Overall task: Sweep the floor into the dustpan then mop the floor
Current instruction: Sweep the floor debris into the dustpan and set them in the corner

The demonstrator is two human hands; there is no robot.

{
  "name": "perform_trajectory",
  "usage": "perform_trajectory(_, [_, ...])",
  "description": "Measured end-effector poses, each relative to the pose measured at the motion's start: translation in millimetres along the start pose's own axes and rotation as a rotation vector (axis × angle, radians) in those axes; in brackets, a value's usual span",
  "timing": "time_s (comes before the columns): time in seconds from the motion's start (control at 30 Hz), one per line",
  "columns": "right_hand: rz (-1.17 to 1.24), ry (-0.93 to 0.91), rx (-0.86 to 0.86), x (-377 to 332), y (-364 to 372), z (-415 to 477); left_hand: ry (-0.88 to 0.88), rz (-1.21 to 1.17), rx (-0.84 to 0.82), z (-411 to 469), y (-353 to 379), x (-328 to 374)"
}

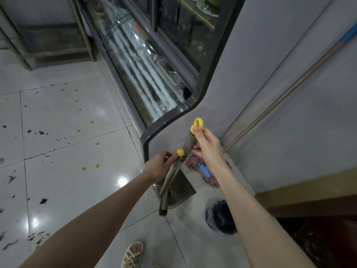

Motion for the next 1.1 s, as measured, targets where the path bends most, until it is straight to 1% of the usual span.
perform_trajectory(0.2, [0.022,0.004,-0.037,-6,17,-24,-0.01,0.004,0.061,-33,-9,-8])
perform_trajectory(0.5, [-0.04,-0.015,-0.219,-34,55,-70,-0.107,-0.137,0.2,-104,-28,-19])
perform_trajectory(0.67, [-0.076,-0.021,-0.266,-42,74,-87,-0.148,-0.147,0.254,-129,-42,-28])
perform_trajectory(0.93, [-0.104,0.004,-0.368,-36,131,-112,-0.235,-0.16,0.306,-170,-66,-76])
perform_trajectory(1.1, [-0.13,0.02,-0.429,-14,179,-136,-0.298,-0.188,0.326,-206,-77,-120])
Point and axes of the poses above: each hand's wrist, its own z-axis towards the middle knuckle, its own y-axis out of the palm, x = y × z, the point moved 4 cm from there along z, towards the middle knuckle, and after that the axes turned 11 degrees about z, right-handed, at the moved point
